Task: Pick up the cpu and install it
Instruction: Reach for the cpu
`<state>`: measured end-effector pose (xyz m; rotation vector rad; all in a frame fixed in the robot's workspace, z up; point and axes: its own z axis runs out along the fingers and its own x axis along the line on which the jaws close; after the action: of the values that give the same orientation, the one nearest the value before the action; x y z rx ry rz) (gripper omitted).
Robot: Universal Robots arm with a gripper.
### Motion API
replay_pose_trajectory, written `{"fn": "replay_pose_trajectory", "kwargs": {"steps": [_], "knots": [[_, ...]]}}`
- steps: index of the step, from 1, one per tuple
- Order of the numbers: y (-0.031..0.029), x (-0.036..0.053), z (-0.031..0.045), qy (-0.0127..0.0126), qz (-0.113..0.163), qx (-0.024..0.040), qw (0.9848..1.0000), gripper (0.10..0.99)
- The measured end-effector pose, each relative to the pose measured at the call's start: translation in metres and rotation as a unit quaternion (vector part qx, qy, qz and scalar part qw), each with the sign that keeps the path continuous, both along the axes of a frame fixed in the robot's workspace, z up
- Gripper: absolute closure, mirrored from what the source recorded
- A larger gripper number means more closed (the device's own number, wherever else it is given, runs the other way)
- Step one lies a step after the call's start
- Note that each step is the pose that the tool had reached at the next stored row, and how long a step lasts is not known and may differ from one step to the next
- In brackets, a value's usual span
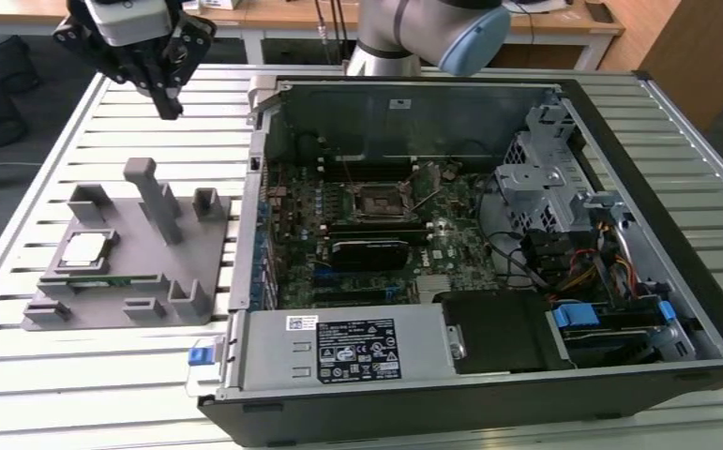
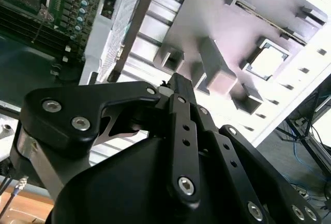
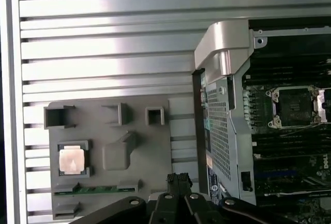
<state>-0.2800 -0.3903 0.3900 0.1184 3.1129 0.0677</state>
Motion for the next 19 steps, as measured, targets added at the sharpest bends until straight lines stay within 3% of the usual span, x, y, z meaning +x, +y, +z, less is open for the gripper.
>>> {"fn": "replay_pose_trajectory", "kwargs": {"steps": [7,19], "knots": [[0.0015,-0.0275,-0.0019,0.0,0.0,0.0,1.0,0.98],[0.0036,-0.0658,-0.0076,0.0018,0.0,0.0,1.0,0.98]]}}
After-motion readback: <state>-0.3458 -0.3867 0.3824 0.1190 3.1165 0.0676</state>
